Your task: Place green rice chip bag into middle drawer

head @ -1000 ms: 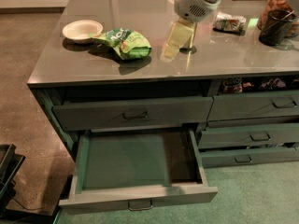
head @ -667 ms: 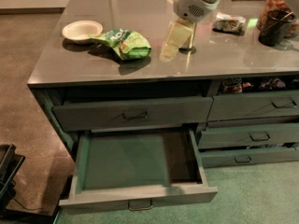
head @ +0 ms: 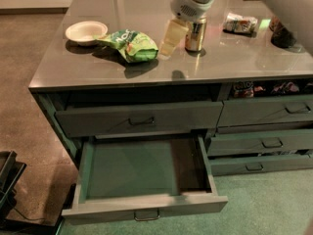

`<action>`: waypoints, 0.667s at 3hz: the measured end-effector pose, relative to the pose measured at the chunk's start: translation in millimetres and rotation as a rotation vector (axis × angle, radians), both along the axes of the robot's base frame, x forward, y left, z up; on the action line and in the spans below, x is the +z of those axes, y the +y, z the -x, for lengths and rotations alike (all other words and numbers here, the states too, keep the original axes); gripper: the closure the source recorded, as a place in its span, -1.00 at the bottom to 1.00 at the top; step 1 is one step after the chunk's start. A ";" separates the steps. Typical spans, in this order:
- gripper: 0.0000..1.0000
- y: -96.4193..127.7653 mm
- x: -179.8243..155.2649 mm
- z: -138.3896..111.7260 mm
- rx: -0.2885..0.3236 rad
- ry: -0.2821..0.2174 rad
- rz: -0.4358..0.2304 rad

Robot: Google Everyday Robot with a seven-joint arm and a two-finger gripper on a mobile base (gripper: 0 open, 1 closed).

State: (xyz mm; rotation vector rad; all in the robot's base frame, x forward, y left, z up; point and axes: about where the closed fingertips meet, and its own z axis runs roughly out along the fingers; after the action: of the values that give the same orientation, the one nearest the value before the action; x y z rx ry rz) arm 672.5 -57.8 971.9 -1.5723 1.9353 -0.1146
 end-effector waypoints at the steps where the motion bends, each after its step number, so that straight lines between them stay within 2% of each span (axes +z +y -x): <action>1: -1.00 13.8 -7.6 -38.5 -0.076 -0.036 -0.025; 2: -1.00 20.8 -22.3 -73.1 -0.150 -0.058 -0.088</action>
Offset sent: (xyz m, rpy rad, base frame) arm 0.1215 0.0267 -0.0369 0.1817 -0.1011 -0.2570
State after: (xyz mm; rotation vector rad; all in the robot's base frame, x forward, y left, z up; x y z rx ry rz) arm 745.6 -37.1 949.5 -1.3522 1.9843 -0.1351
